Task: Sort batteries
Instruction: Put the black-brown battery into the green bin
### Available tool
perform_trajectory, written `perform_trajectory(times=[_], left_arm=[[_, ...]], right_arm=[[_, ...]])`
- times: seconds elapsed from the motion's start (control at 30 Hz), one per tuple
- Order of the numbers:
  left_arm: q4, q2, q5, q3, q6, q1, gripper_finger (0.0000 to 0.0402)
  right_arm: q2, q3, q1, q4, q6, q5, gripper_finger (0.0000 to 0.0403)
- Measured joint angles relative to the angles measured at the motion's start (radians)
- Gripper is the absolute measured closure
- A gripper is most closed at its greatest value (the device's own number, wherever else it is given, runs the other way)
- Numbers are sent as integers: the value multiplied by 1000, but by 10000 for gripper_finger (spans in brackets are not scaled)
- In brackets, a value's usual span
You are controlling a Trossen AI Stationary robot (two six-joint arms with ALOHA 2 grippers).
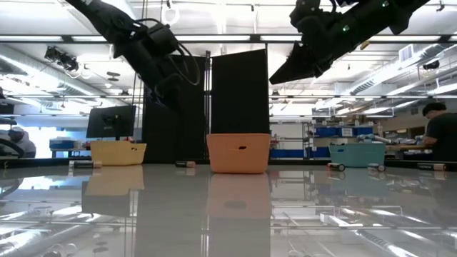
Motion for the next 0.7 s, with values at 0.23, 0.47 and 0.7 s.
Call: perform_trajectory(times=[0.23, 0.47, 0.7], left_arm=[[-3, 23, 48, 0, 39, 0, 340], [2, 27, 104, 0, 38, 0, 313], [-5, 90, 184, 13, 51, 1, 312]], right_arm=[[0, 0, 0, -1, 0, -28, 387], [0, 0, 0, -1, 0, -28, 390], [0, 0, 0, -1, -1, -28, 388]])
